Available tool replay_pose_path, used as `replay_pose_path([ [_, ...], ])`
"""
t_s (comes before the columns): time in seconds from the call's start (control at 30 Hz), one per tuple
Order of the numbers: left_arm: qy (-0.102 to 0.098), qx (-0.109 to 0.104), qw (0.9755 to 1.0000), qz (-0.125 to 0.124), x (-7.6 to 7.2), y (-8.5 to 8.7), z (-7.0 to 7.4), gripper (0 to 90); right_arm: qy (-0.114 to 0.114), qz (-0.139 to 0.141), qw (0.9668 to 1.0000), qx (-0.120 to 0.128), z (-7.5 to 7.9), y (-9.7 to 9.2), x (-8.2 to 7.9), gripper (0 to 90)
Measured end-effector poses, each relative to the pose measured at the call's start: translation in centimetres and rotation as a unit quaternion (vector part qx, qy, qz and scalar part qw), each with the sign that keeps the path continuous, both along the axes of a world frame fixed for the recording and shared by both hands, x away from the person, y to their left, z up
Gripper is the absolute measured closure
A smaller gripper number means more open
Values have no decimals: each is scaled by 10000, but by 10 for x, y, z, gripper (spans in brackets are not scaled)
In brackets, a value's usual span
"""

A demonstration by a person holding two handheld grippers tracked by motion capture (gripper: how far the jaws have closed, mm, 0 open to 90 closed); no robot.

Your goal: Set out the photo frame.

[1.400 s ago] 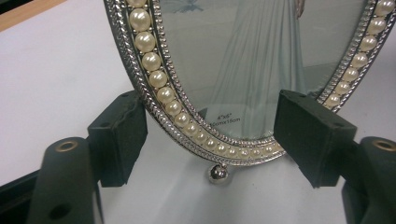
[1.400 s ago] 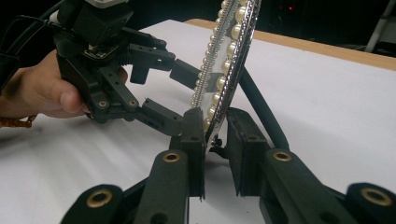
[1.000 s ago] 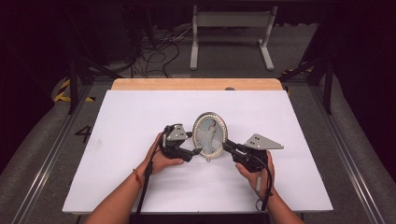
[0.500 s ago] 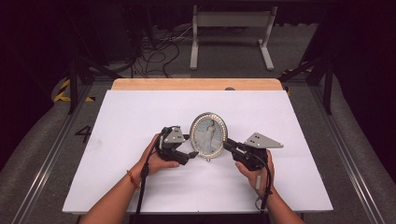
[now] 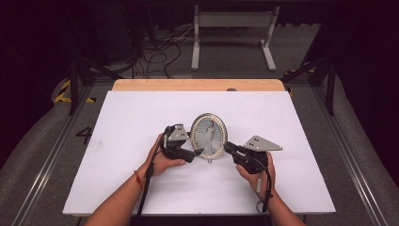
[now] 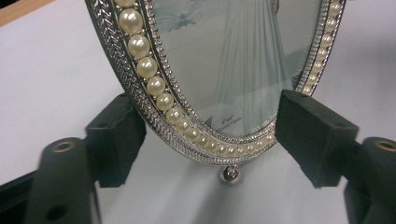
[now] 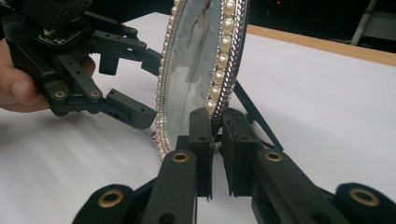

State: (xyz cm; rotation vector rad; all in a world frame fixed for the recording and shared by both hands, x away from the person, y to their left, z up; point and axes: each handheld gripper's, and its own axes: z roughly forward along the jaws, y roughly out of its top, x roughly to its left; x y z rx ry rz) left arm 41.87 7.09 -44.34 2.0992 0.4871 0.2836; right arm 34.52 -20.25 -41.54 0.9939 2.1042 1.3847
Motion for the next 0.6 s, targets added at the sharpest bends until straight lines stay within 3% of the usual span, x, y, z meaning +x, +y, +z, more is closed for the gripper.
replay_pose_path([
  [0.2, -47, 63, 10000, 57, 2, 7, 1, 438, -22, 5, 10000, 12, -1, 0, 1, 828],
  [0.6, -93, 349, 9993, 23, -2, 15, 5, 577, -45, -112, 9999, 60, -3, 1, 5, 822],
])
